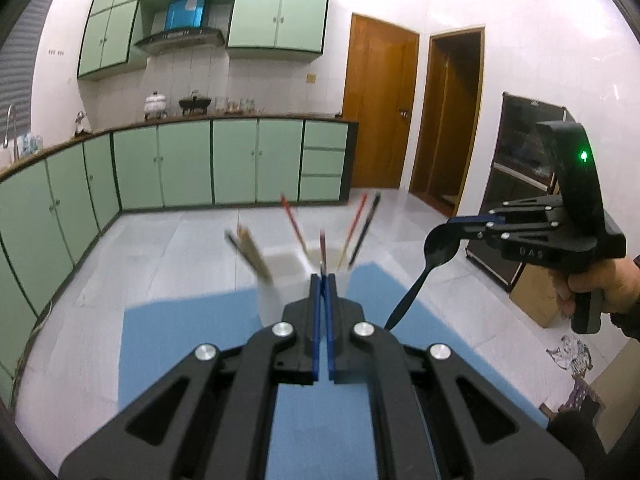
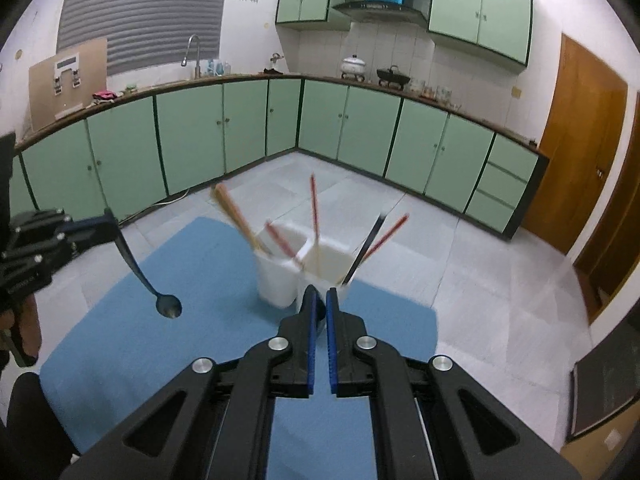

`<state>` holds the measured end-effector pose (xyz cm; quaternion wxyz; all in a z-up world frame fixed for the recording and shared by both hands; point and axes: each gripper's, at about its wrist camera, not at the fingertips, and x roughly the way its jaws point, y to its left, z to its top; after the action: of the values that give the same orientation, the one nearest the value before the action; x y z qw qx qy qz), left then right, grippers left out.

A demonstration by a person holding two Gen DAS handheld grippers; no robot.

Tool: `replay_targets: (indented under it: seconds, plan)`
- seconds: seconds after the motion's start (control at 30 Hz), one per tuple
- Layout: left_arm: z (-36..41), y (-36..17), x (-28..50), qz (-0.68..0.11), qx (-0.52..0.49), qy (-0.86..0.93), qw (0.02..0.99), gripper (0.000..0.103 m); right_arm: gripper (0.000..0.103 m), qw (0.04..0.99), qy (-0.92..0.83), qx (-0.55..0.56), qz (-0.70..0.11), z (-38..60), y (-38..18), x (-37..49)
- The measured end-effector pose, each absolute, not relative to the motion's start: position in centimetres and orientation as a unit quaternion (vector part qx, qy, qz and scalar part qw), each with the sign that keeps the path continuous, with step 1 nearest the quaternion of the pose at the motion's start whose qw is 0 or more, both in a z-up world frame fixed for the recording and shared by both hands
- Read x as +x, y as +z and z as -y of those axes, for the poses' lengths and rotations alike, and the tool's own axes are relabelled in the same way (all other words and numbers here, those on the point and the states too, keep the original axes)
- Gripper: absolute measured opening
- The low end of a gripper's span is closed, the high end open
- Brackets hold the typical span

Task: Organize utensils
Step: 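Lower the spoons into the white holder and open both tools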

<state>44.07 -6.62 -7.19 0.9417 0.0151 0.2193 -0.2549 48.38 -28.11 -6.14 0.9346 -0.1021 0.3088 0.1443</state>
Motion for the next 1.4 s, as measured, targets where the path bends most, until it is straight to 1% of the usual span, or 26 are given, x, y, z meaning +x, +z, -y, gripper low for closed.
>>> replay_targets:
  seconds: [0.23,0.4,0.63,0.9,1.2,1.4]
  plan:
    - [8.3,-2.6,47.9,-0.191,0.005,-0.260,0.947,0.001,0.005,0.937,0.139,-0.126,-0.295,27.3,-2.1,52.3]
    - [10.0,-1.4,50.8,-0.183,0.009,-0.260,0.948,0.001,0.005,0.936,0.131,-0.135,-0.298,27.0,-0.9,55.4]
    - [11.6,-2.9,54.7,-0.194,0.003,-0.251,0.948,0.001,0.005,0.933,0.116,-0.155,-0.302,26.2,-1.9,59.1]
    - [12.2,-6.2,58.6,-0.218,0.003,-0.241,0.946,0.001,0.005,0.922,0.108,-0.177,-0.326,24.7,-6.1,63.2]
    - [11.7,-9.5,60.8,-0.245,-0.004,-0.237,0.940,0.001,0.005,0.910,0.116,-0.191,-0.349,23.3,-9.9,63.9]
    - [11.1,-10.4,60.9,-0.257,-0.007,-0.231,0.938,0.002,0.014,0.912,0.118,-0.181,-0.349,23.5,-10.4,63.8]
